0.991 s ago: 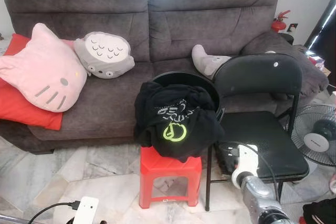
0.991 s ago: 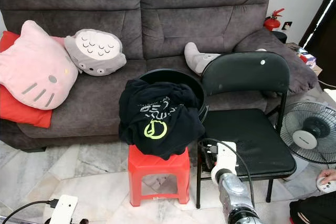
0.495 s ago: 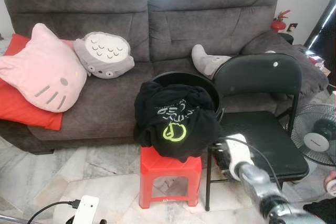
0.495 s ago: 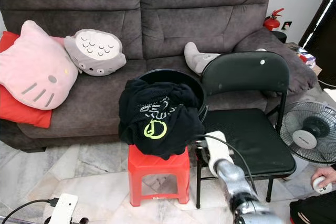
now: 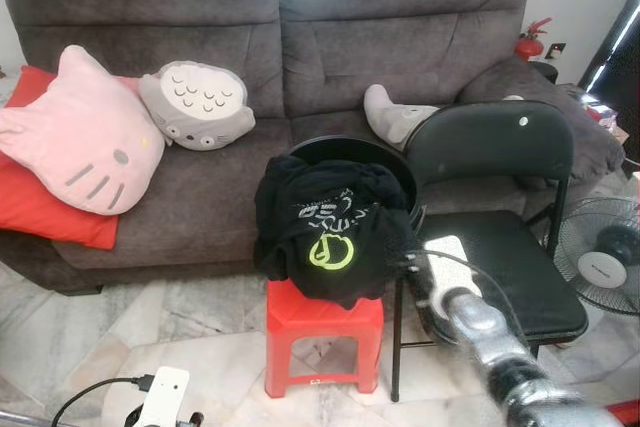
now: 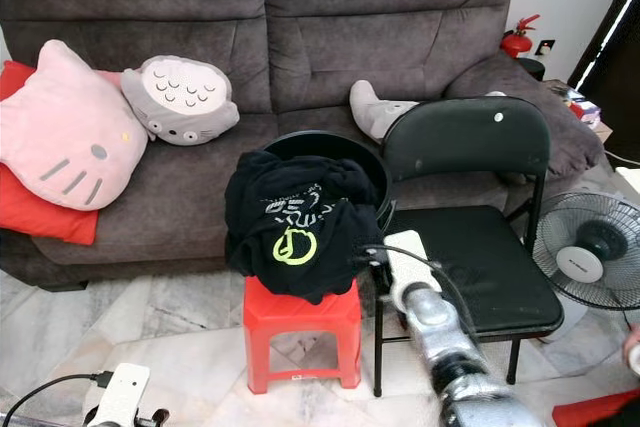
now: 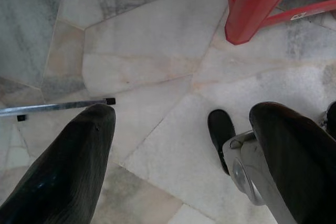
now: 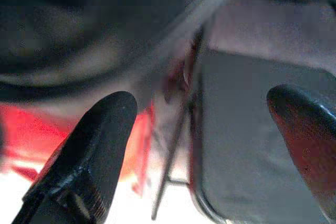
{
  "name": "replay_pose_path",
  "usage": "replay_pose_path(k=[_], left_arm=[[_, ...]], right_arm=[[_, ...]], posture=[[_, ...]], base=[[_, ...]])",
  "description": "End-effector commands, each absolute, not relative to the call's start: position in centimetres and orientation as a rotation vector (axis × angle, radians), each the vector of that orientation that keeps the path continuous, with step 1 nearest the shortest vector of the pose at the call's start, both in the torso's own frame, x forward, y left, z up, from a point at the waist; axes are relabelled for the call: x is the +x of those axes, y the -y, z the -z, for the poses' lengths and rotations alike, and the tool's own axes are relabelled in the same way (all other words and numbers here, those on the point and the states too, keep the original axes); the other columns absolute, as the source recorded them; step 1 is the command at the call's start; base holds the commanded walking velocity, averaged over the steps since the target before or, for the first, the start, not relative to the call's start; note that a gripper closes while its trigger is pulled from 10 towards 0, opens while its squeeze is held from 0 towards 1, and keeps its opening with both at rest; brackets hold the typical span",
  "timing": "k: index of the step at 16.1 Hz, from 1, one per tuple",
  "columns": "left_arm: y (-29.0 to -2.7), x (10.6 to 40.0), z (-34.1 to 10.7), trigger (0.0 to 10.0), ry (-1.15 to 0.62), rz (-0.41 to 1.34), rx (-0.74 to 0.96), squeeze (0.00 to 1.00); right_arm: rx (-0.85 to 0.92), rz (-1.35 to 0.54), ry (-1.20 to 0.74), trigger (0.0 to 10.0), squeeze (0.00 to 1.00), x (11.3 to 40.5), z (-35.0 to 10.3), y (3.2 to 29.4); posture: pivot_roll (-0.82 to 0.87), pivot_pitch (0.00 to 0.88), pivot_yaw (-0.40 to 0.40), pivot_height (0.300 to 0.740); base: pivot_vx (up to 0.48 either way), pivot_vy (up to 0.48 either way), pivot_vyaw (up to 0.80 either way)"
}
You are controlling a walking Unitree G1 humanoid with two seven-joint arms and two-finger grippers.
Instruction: Hang hanger
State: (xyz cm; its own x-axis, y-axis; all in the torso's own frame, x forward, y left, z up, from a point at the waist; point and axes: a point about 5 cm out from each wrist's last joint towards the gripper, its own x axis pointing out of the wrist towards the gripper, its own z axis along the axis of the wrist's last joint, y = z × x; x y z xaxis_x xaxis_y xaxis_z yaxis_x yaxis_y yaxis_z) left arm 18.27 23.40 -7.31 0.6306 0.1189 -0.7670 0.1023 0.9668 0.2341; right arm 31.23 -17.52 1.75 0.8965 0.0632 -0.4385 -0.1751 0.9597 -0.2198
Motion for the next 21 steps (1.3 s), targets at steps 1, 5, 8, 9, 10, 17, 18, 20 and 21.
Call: replay_pose_path(k=[1,5,8,9,10,17,18,20,21], left_arm=[[-23.8,18.0,7.4,10.0,-0.915,-0.016,0.284,0.00],[-23.6,18.2,7.3,10.0,-0.907,-0.013,0.289,0.00],[-23.4,18.3,7.4,10.0,-0.909,-0.019,0.281,0.00],[-23.3,18.4,7.4,10.0,-0.910,-0.020,0.278,0.00],[-23.1,18.5,7.4,10.0,-0.907,-0.028,0.264,0.00],[-23.0,18.7,7.3,10.0,-0.908,-0.027,0.269,0.00],[-23.0,18.7,7.3,10.0,-0.906,-0.023,0.271,0.00],[-23.0,18.7,7.3,10.0,-0.906,-0.018,0.273,0.00],[-23.0,18.7,7.3,10.0,-0.907,-0.016,0.275,0.00]], right_arm=[[-0.277,-0.166,-0.474,10.0,0.00,30.5,-0.9,16.9],[-0.291,-0.144,-0.381,10.0,0.00,30.5,-1.4,15.7],[-0.285,-0.213,-0.393,10.0,0.00,29.3,-0.6,14.6],[-0.283,-0.215,-0.413,10.0,0.00,29.0,-0.1,14.7],[-0.226,-0.219,-0.503,10.0,0.00,28.7,0.7,15.1],[-0.270,-0.299,-0.129,10.0,0.00,32.1,-5.5,15.0],[-0.268,-0.330,-0.081,10.0,0.00,32.2,-6.3,14.5],[-0.267,-0.383,-0.035,10.0,0.00,32.2,-7.1,13.8],[-0.269,-0.415,-0.010,10.0,0.00,32.0,-7.6,13.4]], posture=[[-0.01,0.000,0.011,0.740],[-0.01,0.000,0.003,0.740],[-0.01,0.000,-0.010,0.740],[0.00,0.000,-0.016,0.740],[0.01,0.000,-0.028,0.740],[-0.02,0.000,-0.018,0.740],[-0.02,0.000,-0.016,0.740],[-0.02,0.000,-0.016,0.740],[-0.02,0.000,-0.014,0.740]], base=[[0.000,0.000,0.00],[0.000,0.000,0.00],[0.000,0.000,0.00],[0.000,0.000,0.00],[0.000,0.000,0.00],[0.000,0.000,0.00],[0.000,0.000,0.00],[0.000,0.000,0.00],[0.000,0.000,0.00]])
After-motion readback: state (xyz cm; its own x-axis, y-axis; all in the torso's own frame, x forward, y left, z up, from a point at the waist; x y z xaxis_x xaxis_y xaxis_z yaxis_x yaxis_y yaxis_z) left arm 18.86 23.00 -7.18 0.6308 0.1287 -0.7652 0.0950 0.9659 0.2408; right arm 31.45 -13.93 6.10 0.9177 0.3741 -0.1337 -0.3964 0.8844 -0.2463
